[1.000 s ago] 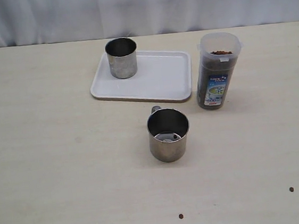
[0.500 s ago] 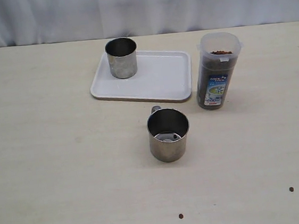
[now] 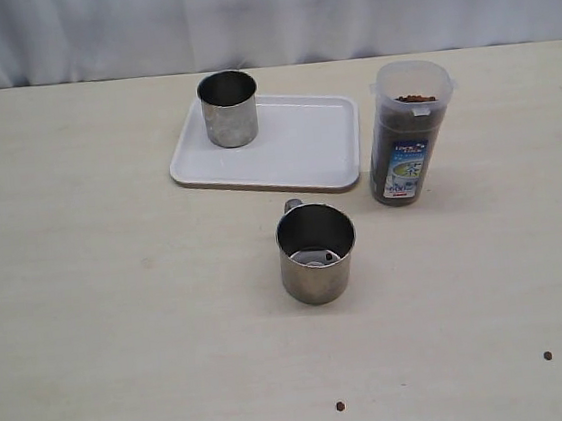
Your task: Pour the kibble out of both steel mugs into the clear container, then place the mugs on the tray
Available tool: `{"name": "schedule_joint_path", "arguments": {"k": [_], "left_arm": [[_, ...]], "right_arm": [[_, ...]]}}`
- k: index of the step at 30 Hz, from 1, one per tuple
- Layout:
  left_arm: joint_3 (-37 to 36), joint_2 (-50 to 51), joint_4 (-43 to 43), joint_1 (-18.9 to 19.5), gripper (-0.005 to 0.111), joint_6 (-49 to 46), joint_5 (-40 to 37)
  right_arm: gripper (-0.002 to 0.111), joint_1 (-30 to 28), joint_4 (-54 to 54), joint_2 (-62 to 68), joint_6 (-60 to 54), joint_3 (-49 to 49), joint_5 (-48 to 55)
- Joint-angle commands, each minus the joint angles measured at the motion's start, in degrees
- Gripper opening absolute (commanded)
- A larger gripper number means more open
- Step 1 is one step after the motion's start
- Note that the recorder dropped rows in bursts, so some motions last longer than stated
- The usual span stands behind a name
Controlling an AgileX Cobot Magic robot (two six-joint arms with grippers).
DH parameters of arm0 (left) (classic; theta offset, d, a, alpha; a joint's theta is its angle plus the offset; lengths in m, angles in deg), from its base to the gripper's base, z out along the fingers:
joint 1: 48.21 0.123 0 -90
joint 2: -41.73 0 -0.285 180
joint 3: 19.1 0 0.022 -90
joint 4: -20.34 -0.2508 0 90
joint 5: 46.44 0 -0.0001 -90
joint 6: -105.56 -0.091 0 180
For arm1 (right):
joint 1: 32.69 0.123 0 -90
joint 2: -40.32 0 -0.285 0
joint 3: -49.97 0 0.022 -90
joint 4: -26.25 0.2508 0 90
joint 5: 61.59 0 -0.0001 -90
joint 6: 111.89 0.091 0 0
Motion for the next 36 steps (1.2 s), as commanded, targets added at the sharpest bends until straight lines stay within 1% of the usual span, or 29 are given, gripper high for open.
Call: {"name": "schedule_joint_path", "arguments": {"k": [1, 14, 16, 20, 21, 22, 23, 25, 26, 27, 28, 29, 30, 31, 32, 33, 34, 35, 36], "left_arm": [[-0.18, -0.23, -0.03, -0.25, 0.0, 0.32, 0.24], [-0.18, -0.23, -0.03, -0.25, 0.0, 0.32, 0.24], [-0.18, -0.23, -0.03, -0.25, 0.0, 0.32, 0.24], [-0.18, -0.23, -0.28, -0.26, 0.0, 0.32, 0.24], [-0.18, -0.23, -0.53, -0.26, 0.0, 0.32, 0.24], [-0.18, -0.23, -0.53, -0.26, 0.0, 0.32, 0.24], [-0.18, -0.23, -0.53, -0.26, 0.0, 0.32, 0.24], [-0.18, -0.23, -0.53, -0.26, 0.0, 0.32, 0.24], [-0.18, -0.23, -0.53, -0.26, 0.0, 0.32, 0.24], [-0.18, -0.23, -0.53, -0.26, 0.0, 0.32, 0.24], [-0.18, -0.23, -0.53, -0.26, 0.0, 0.32, 0.24], [-0.18, -0.23, -0.53, -0.26, 0.0, 0.32, 0.24], [-0.18, -0.23, -0.53, -0.26, 0.0, 0.32, 0.24], [-0.18, -0.23, -0.53, -0.26, 0.0, 0.32, 0.24], [-0.18, -0.23, -0.53, -0.26, 0.0, 0.32, 0.24], [-0.18, -0.23, -0.53, -0.26, 0.0, 0.32, 0.24], [-0.18, -0.23, -0.53, -0.26, 0.0, 0.32, 0.24], [-0.18, -0.23, -0.53, -0.26, 0.0, 0.32, 0.24], [-0.18, -0.23, -0.53, -0.26, 0.0, 0.32, 0.24]], "right_arm": [[0.005, -0.22, -0.06, -0.21, 0.06, 0.22, -0.57], [0.005, -0.22, -0.17, -0.21, 0.06, 0.22, -0.69], [0.005, -0.22, -0.17, -0.21, -0.4, 0.22, -4.15], [0.005, -0.22, -0.06, -0.21, 0.41, 0.22, -15.56], [0.005, -0.22, 0.99, -0.21, 1.82, 0.22, -17.17], [0.005, -0.22, 4.2, -0.21, 6.11, 0.22, -21.09], [0.005, -0.22, 3.28, -0.21, 8.47, 0.22, -21.86], [0.005, -0.22, -8.33, 1.55, 19.87, 0.22, -19.32], [0.005, -0.22, -22.67, 7.08, 33.66, 0.22, -21.49], [0.005, -0.22, -31.11, 10.58, 38.49, 0.22, -25.21], [0.005, -0.22, -43.35, 18.56, 43.38, 0.22, -36.3], [0.01, -0.22, -46.71, 25.78, 40.78, 0.22, -43.46], [0.017, -0.22, -46.7, 31.5, 36.91, 0.22, -48.38], [0.028, -0.22, -44.99, 39.42, 32.88, 0.22, -51.76], [0.043, -0.22, -44.97, 45.39, 31.24, 0.22, -53.79], [0.062, -0.22, -45.79, 53.19, 31.09, -0.99, -57.09], [0.075, -0.22, -48.31, 59.88, 31.61, -2.93, -60.11], [0.085, -0.22, -52.12, 66.95, 31.72, -5.47, -63.41], [0.086, -0.22, -56.31, 71.79, 31.72, -7.68, -64.38]]}}
